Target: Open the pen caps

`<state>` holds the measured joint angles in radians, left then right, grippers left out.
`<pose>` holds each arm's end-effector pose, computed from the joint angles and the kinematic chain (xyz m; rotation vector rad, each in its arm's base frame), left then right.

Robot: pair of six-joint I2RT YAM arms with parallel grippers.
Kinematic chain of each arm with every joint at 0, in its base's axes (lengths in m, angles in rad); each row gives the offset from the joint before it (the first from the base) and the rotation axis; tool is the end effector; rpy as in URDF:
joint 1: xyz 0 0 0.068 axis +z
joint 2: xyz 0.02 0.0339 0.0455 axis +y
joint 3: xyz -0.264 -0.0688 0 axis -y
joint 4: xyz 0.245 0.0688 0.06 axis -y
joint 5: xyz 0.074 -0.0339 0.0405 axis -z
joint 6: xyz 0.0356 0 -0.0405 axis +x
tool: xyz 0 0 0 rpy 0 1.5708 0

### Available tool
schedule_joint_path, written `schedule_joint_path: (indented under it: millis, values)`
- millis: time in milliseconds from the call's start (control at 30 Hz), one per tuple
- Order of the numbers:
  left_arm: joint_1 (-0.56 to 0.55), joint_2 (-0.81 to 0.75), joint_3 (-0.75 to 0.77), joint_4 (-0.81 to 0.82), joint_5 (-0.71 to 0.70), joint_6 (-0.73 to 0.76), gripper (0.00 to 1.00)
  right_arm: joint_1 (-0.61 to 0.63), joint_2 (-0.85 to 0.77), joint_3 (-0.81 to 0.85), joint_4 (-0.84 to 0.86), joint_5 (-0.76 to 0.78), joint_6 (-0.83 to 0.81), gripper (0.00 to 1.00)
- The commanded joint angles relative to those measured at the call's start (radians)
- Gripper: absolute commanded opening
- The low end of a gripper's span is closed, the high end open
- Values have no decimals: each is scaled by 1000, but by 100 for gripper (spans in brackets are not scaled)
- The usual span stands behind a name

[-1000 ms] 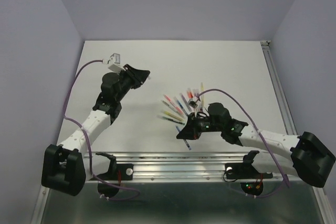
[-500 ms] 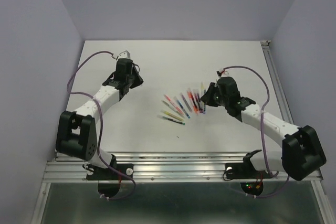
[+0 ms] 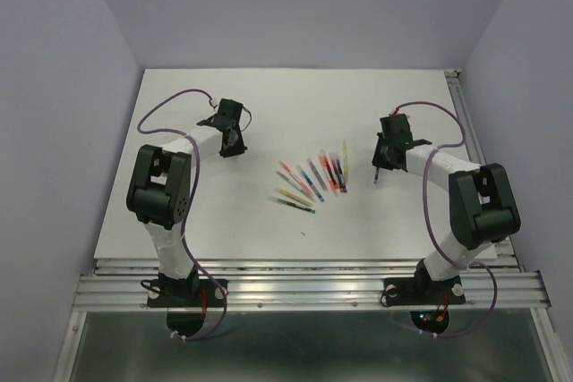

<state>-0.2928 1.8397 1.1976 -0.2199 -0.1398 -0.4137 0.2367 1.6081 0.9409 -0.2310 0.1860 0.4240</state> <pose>0.3781 -0.1088 0.1864 -0.2093 2.4181 -0.1512 0.3198 0.0704 0.1876 0.3083 2.4291 0.0616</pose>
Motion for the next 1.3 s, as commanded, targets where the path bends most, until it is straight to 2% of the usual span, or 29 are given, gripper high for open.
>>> schedule_joint_path:
  millis: [0, 67, 233, 400, 500, 600, 700, 767, 867, 900, 1167, 1267]
  values:
    - [1, -2, 63, -30, -17, 41, 5, -22, 59, 73, 15, 21, -34, 1]
    - [1, 7, 77, -45, -23, 46, 11, -33, 116, 102, 6, 27, -36, 1]
    - [1, 33, 95, -65, -20, 36, 19, -39, 183, 133, 2, 72, -33, 4]
    - [1, 69, 122, -84, -26, 35, 20, -39, 211, 131, 10, 104, -36, 11]
    - [3, 93, 137, -93, -23, 35, 30, -40, 213, 130, 13, 104, -34, 16]
    - [1, 102, 143, -96, -17, 35, 45, -39, 208, 124, 16, 101, -33, 19]
    - [1, 101, 143, -98, -17, 35, 48, -39, 208, 122, 15, 104, -30, 25]
    - [1, 98, 142, -96, -14, 33, 55, -40, 210, 127, 12, 113, -34, 27]
    - [0, 82, 132, -90, 0, 35, 68, -39, 207, 130, 5, 119, -37, 35]
    - [0, 70, 131, -87, 3, 36, 73, -39, 204, 133, 4, 116, -37, 41]
    - [-2, -19, 122, -55, 52, 42, 87, -39, 151, 162, 6, 53, -53, 63]
    - [-2, -66, 111, -33, 74, 53, 97, -39, 122, 190, 2, 46, -86, 77]
